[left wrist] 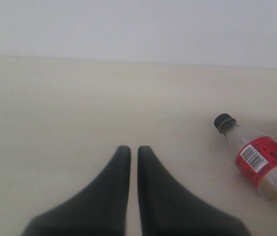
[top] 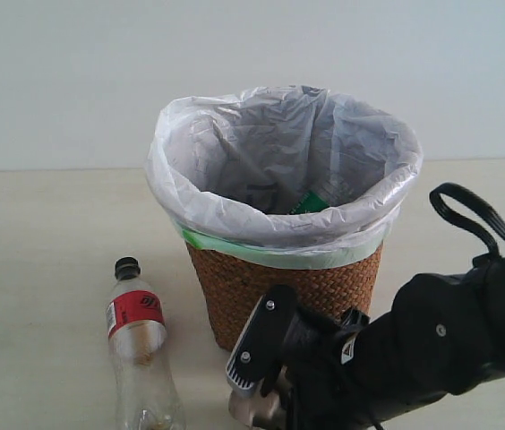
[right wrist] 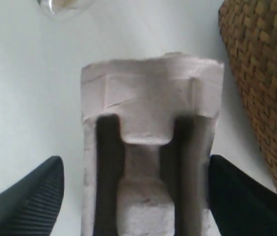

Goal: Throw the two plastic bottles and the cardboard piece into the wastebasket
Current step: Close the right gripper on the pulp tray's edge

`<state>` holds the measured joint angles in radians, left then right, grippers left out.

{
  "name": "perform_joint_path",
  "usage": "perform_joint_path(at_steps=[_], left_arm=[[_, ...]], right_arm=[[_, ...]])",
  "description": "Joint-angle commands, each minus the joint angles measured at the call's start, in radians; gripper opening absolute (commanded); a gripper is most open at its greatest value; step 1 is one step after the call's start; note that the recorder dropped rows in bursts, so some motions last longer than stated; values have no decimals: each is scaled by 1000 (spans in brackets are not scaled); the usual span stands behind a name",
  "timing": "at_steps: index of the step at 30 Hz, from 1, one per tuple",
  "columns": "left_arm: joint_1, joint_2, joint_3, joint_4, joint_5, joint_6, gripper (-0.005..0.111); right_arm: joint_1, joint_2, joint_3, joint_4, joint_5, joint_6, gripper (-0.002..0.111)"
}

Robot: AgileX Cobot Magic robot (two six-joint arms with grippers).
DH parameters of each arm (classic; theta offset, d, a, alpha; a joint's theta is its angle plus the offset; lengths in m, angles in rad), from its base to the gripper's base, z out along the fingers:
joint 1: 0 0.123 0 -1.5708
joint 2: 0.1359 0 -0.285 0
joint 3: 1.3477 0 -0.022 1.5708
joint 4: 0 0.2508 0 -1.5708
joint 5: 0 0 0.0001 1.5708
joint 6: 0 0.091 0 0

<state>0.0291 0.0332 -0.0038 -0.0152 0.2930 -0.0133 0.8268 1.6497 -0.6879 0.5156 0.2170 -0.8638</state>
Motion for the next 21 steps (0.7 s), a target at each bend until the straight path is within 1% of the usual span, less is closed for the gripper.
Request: perform_joint_path(at_steps=[1,3,10,12,13,14,16,18,19,20,21], left_arm=[[-5,-8,4,2,-8,5,5],[-5,-8,4,2,-8,5,5],[-5,-8,4,2,-8,5,5],[-5,-8,4,2,-8,5,5],[-5,-8,4,2,-8,5,5],[-5,-8,4,2,-8,5,5],[-5,-8,4,2,-8,5,5],[-5,-8,4,2,-8,5,5],[-5,-8,4,2,-8,5,5],[-5,-8,4,2,-8,5,5],[-5,-8,4,2,-8,5,5]], right_arm=[[3,44,-1,3,-34,12,72],[3,60,-1,3,-38,12,75],[3,82,-1,3,-40,12,74],[3,82,-1,3,-41,18,73],[3,82,-1,3,-41,18,70],[3,82,-1,3,-41,19,65],[3,82,-1,3,-41,37,49],[3,82,-1,3,-37,65,27],[3,82,-1,3,-31,67,18],[3,82,-1,3,-20,70,4],[3,82,-1,3,-12,80,0]])
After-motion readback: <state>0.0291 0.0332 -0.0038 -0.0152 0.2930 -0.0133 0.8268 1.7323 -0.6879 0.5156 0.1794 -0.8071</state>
